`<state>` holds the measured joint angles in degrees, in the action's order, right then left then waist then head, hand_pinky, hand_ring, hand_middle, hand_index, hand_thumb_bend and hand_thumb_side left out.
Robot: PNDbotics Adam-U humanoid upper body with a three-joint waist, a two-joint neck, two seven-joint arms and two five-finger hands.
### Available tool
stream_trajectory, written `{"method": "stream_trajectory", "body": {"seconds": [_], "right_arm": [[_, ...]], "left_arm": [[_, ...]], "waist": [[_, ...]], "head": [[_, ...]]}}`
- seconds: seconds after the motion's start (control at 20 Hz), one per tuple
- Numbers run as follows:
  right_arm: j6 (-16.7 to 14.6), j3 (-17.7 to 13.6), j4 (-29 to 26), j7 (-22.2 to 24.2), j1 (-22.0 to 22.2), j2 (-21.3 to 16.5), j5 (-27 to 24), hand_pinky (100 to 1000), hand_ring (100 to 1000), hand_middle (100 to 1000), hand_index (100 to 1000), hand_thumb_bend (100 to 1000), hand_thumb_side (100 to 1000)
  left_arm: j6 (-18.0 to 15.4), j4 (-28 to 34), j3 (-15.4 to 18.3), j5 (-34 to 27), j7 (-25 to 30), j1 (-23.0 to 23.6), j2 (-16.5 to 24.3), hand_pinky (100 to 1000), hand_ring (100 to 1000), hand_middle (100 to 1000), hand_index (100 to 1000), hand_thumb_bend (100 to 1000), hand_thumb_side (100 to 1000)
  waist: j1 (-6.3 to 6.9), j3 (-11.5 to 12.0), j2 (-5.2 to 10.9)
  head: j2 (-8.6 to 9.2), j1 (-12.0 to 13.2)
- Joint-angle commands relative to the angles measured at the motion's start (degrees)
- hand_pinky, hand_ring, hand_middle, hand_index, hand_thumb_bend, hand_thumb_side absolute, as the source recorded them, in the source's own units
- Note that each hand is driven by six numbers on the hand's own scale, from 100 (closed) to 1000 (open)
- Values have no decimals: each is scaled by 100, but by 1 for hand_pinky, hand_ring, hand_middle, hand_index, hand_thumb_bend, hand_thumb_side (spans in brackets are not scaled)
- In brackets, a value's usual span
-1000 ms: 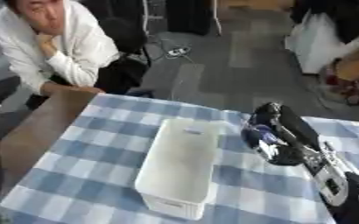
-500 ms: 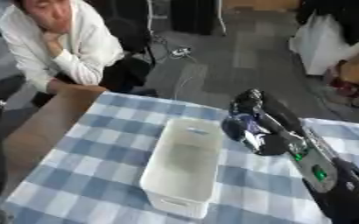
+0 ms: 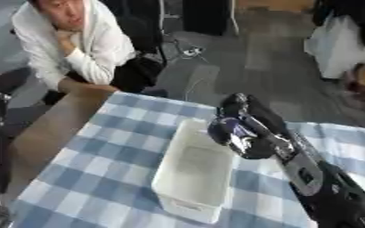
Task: Pick up objects on the table and place them in the box.
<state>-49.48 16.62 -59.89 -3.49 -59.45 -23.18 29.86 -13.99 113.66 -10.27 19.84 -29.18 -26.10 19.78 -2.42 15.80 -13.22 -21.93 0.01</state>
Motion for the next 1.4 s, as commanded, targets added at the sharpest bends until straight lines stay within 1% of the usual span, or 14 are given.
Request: {"method": "stream_trajectory", "body": {"seconds": [0.05,0.35,0.75,0.9,0.95,1.0,1.05,1.1,1.15,1.2,1.25,1.3,1.35,1.4], "right_arm": [[-20,-66,7,19,-216,-5,21,100,100,100,116,100,1000],[-38,-118,143,8,-239,91,114,100,100,100,118,100,1000],[-90,-141,237,-51,-278,183,244,100,100,100,123,100,1000],[-126,-154,236,-123,-273,178,315,100,100,100,129,100,1000],[-133,-164,240,-162,-270,177,345,100,100,100,147,100,1000],[-141,-172,246,-211,-267,177,378,100,100,100,137,100,1000],[-158,-177,253,-268,-262,183,396,100,100,105,220,100,1000],[-199,-169,258,-313,-258,185,409,100,100,133,238,100,1000],[-224,-133,243,-316,-256,184,438,100,279,355,397,100,1000],[-236,-93,212,-283,-254,181,476,100,221,302,360,100,1000],[-243,-56,179,-222,-255,172,532,312,487,553,587,186,1000],[-246,-31,146,-133,-254,164,620,339,504,571,605,199,1000],[-247,-18,121,-32,-253,160,722,551,637,723,732,295,1000],[-248,-15,101,56,-253,158,819,596,670,749,754,316,1000]], "left_arm": [[-20,93,-23,-31,61,-115,3,876,775,986,987,100,876],[-24,93,-59,-50,120,-210,-60,876,775,986,988,100,875],[-29,93,-87,-86,172,-281,-96,876,775,986,988,100,875],[-29,93,-94,-95,184,-296,-100,876,775,986,988,100,875],[-29,93,-99,-96,190,-299,-99,876,775,986,987,100,875],[-29,93,-102,-97,195,-302,-99,876,775,986,988,100,875],[-30,93,-103,-98,198,-304,-100,876,775,986,988,100,874],[-30,93,-102,-100,198,-305,-101,876,775,986,988,100,874],[-31,93,-103,-101,199,-306,-100,876,775,986,987,100,874],[-32,93,-104,-101,200,-305,-98,876,775,986,988,100,874],[-32,93,-105,-101,202,-304,-96,876,775,986,987,100,874],[-31,93,-106,-102,204,-303,-94,876,775,986,988,100,874],[-31,93,-108,-102,206,-303,-94,876,775,986,987,100,874],[-33,93,-107,-103,206,-303,-94,876,775,986,987,100,874]], "waist": [[6,45,122],[-33,151,112],[-71,226,116],[-84,237,120],[-87,240,121],[-89,243,121],[-90,246,122],[-91,247,124],[-93,248,126],[-94,247,127],[-96,246,128],[-96,245,128],[-96,245,128],[-96,245,128]], "head": [[30,38],[77,57],[102,88],[103,107],[108,116],[112,120],[114,123],[112,126],[110,128],[110,131],[110,133],[110,134],[109,136],[109,138]]}}
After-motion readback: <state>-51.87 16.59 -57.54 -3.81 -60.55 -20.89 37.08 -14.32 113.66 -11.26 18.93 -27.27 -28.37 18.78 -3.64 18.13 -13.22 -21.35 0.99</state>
